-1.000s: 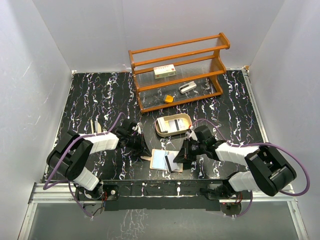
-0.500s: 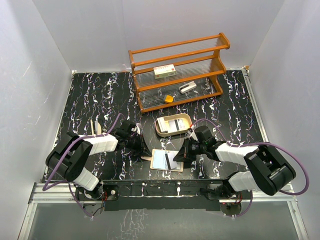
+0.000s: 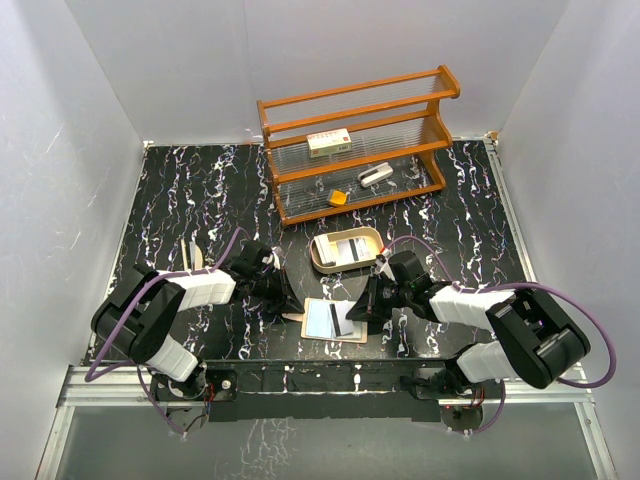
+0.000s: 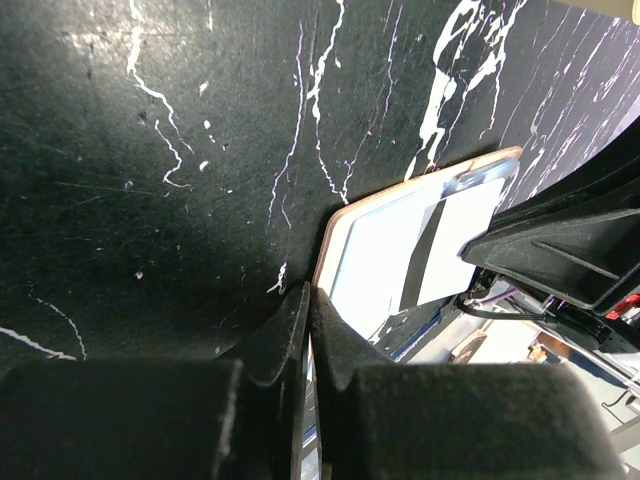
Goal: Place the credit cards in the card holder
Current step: Insert the credit card into the card holder.
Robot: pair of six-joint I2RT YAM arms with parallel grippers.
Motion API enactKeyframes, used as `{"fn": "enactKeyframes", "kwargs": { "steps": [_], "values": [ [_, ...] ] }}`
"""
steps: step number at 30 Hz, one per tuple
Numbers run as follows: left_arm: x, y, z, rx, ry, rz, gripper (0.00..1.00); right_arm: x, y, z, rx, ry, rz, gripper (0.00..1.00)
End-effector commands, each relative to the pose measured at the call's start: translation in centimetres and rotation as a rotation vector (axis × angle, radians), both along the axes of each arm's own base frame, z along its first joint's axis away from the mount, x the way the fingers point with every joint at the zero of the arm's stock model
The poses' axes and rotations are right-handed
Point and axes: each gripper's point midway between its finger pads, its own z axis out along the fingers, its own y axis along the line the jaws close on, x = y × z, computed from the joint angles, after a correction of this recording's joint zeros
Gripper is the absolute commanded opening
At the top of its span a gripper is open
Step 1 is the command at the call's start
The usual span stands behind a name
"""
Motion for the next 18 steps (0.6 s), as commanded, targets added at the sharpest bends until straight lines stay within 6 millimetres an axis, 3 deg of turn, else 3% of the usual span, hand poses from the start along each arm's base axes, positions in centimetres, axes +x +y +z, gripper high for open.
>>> {"fn": "enactKeyframes", "kwargs": {
  "steps": [1, 18],
  "values": [
    [-2.38, 2.03, -2.55, 0.121, 0.076, -0.002, 0.03, 1.19, -0.50, -0.88, -0.050, -0.055, -0.033, 0.00],
    [-2.99, 1.59, -2.23, 0.093, 0.105, 0.016, 0.03, 1.26, -0.34, -1.38, -0.110, -0.089, -0.052, 0.00]
  ]
}}
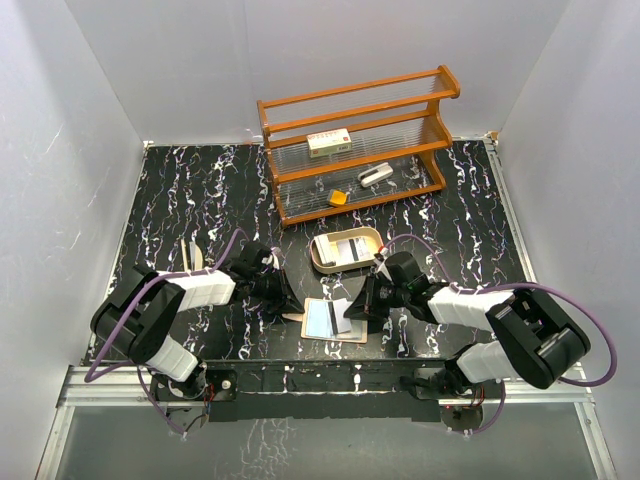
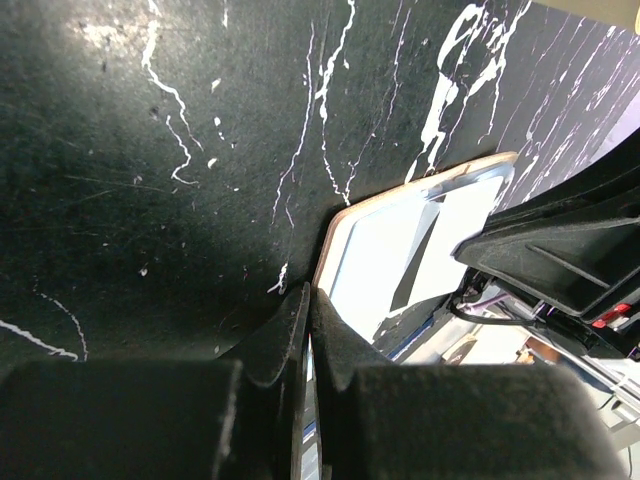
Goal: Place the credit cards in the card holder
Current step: Insert the credit card into the card holder.
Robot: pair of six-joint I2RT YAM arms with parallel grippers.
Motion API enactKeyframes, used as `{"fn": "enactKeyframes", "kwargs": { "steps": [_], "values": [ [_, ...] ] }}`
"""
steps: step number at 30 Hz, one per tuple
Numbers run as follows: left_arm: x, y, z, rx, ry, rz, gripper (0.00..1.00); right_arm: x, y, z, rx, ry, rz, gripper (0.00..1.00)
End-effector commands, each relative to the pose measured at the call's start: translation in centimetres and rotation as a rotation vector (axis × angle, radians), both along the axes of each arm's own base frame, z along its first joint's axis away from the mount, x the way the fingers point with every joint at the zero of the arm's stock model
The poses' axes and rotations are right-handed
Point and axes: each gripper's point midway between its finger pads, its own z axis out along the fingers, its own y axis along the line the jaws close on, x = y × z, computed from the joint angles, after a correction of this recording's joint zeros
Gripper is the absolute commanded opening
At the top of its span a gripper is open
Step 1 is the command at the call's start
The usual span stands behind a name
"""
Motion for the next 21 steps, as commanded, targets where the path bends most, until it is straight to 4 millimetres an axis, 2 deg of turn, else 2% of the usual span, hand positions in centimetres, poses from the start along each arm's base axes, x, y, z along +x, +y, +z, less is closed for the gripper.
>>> {"fn": "enactKeyframes", "kwargs": {
  "steps": [1, 9, 10, 11, 21],
  "values": [
    [-2.9, 1.6, -2.2, 0.095, 0.091, -0.003, 0.03, 0.9, -0.8, -1.2, -0.093, -0.049, -0.053, 0.00],
    [-3.6, 1.6, -2.4, 0.099, 0.107, 0.001, 0.03, 1.0, -0.8, -0.7, -0.095, -0.063, -0.084, 0.00],
    [-3.7, 1.7, -2.5, 0.100, 0.110, 0.003, 0.02, 0.1, -1.5, -1.6, -0.111, -0.038, -0.092, 0.00],
    [-3.7, 1.7, -2.5, 0.099, 0.112, 0.004, 0.03, -0.2, -1.6, -1.8, -0.113, -0.033, -0.099, 0.00],
    [-4.1, 1.9, -2.8, 0.111, 0.115, 0.007, 0.02, -0.5, -1.0, -1.3, -0.067, -0.006, -0.126, 0.00]
  ]
}}
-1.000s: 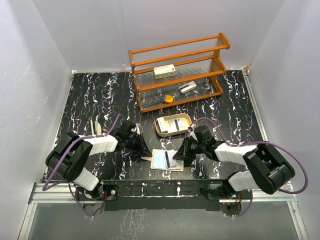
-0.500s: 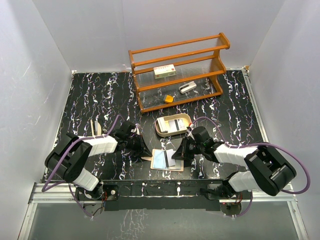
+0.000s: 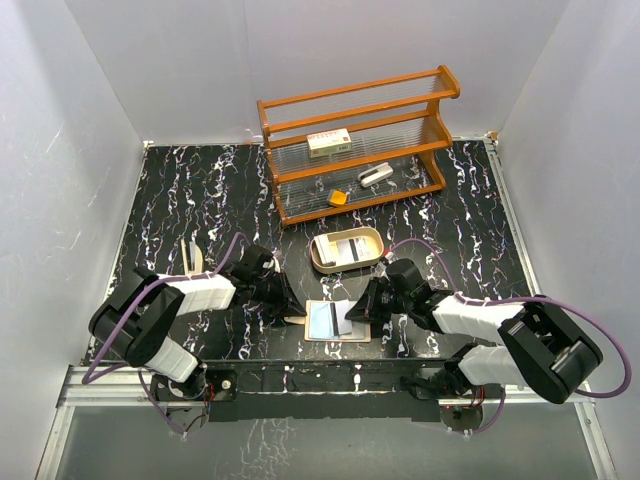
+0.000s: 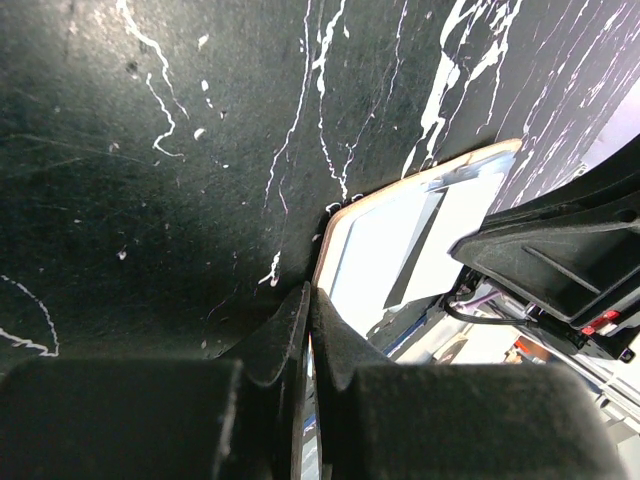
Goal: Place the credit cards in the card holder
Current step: Insert the credit card into the card holder.
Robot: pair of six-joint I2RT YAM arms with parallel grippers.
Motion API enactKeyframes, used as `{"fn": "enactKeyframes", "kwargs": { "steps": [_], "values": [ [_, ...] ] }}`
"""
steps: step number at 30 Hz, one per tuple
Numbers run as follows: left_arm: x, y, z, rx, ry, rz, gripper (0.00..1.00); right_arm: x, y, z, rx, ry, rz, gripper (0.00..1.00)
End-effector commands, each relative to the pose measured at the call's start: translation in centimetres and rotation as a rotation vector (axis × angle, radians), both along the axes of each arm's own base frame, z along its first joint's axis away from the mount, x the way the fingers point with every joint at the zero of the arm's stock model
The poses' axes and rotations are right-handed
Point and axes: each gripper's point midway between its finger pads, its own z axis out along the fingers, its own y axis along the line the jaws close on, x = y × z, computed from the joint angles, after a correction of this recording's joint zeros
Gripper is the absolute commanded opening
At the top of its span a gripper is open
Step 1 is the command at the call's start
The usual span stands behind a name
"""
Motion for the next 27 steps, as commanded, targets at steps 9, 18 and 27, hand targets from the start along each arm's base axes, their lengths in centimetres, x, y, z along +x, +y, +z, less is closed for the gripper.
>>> {"fn": "enactKeyframes", "kwargs": {
  "steps": [9, 18, 27],
  "values": [
    [-3.3, 2.3, -2.9, 0.124, 0.099, -0.010, 0.02, -0.6, -0.8, -1.2, -0.038, 0.019, -0.093, 0.02],
    [-3.4, 2.1, -2.6, 0.115, 0.093, -0.009, 0.02, -0.8, 0.1, -1.0, -0.096, 0.013, -0.066, 0.19],
    [-3.5, 1.7, -2.6, 0.093, 0.091, -0.007, 0.02, -0.7, 0.6, -0.5, -0.227, 0.002, -0.027, 0.35]
  ]
}}
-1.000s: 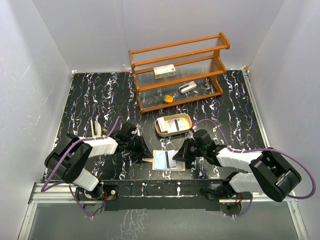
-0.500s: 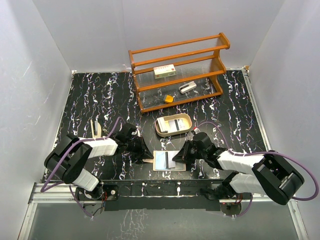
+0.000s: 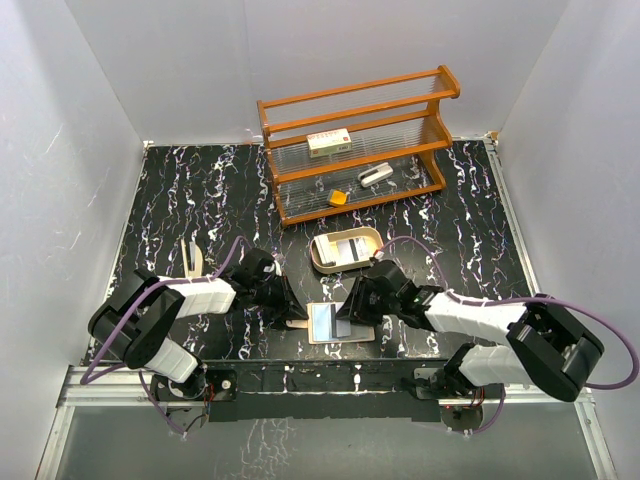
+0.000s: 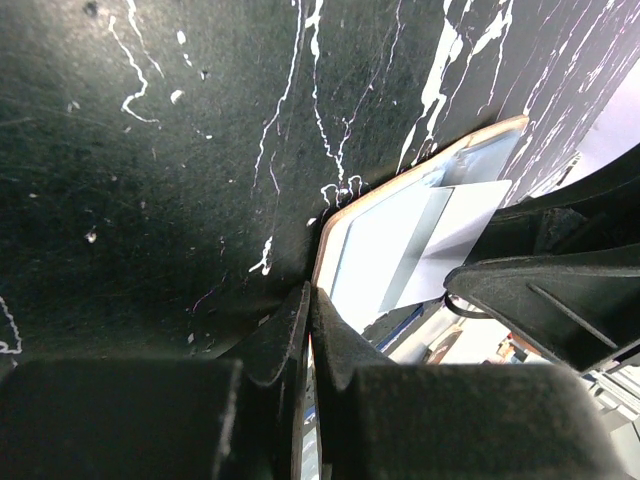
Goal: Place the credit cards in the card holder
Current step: Insert the credit card into the card holder.
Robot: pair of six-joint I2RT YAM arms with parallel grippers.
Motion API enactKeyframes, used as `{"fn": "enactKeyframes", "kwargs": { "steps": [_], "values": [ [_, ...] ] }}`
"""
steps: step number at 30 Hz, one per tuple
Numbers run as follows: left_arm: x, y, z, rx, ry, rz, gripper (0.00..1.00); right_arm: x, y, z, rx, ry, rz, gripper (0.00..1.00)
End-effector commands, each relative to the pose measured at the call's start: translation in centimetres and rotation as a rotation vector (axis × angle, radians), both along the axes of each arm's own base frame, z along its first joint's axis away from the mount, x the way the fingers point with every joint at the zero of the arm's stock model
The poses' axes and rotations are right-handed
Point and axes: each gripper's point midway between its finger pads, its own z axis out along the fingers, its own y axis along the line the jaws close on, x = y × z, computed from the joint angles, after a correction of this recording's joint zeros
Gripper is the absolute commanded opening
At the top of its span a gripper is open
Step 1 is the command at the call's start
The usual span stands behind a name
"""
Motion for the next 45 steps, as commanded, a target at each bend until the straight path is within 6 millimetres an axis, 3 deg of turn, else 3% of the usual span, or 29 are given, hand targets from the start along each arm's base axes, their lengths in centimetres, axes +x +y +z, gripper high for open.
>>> {"fn": "enactKeyframes", "kwargs": {
  "steps": [1, 6, 10, 28, 39, 45],
  "values": [
    [-2.6, 2.1, -2.5, 0.111, 0.082, -0.007, 0.02, 0.0, -1.0, -1.2, -0.137, 0.006, 0.010, 0.35],
    [-2.5, 2.0, -2.6, 0.107, 0.082, -0.009, 0.02, 0.0, -1.4, -1.4, -0.210, 0.007, 0.024, 0.36],
    [-2.5, 2.0, -2.6, 0.109, 0.081, -0.013, 0.02, 0.5, -2.1, -0.9, -0.268, -0.007, 0.022, 0.44],
    [-2.0, 1.6, -1.8, 0.106, 0.064, -0.025, 0.02, 1.2, -1.7, 1.7, -0.271, -0.056, 0.037, 0.61],
    [-1.8, 1.5, -0.8, 0.092, 0.040, -0.018, 0.09, 1.1, -0.8, 0.2, -0.260, -0.056, 0.095, 0.65],
    [-2.1, 1.3, -0.9, 0.069, 0.048, -0.031, 0.08, 0.6, 1.1, 0.1, -0.211, -0.076, 0.167, 0.65]
  ]
}}
